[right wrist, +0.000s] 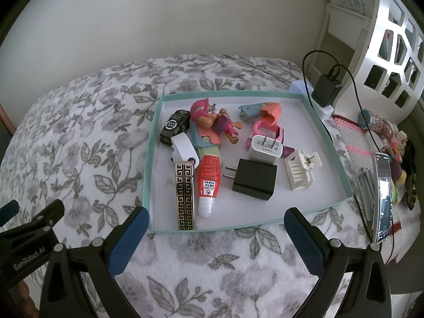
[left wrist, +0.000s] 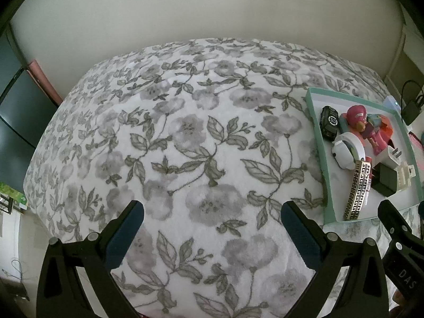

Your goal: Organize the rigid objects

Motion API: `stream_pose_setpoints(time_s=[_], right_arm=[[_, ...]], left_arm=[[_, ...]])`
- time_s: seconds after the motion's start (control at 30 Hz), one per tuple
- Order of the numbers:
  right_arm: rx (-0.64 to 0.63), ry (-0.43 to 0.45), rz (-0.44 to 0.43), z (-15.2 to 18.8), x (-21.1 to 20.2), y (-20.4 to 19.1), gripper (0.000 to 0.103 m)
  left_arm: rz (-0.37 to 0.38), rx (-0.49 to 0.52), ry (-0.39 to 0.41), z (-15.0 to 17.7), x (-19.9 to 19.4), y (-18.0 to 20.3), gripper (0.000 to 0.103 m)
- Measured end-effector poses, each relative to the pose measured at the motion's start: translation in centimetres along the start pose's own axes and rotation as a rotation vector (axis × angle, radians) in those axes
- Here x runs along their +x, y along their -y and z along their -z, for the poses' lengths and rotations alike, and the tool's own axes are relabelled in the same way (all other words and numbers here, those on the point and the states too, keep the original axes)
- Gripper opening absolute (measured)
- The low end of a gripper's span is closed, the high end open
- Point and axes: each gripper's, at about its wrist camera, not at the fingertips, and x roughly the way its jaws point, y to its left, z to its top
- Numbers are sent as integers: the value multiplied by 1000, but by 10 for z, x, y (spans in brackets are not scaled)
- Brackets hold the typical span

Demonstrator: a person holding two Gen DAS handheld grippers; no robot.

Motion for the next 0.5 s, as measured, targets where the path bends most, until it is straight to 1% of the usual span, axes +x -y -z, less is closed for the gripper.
stream_pose_setpoints(time_s=[0.5], right_arm=[[-6,-4,0,0,1,0,103]], left_arm=[[0,3,13,0,-2,0,103]])
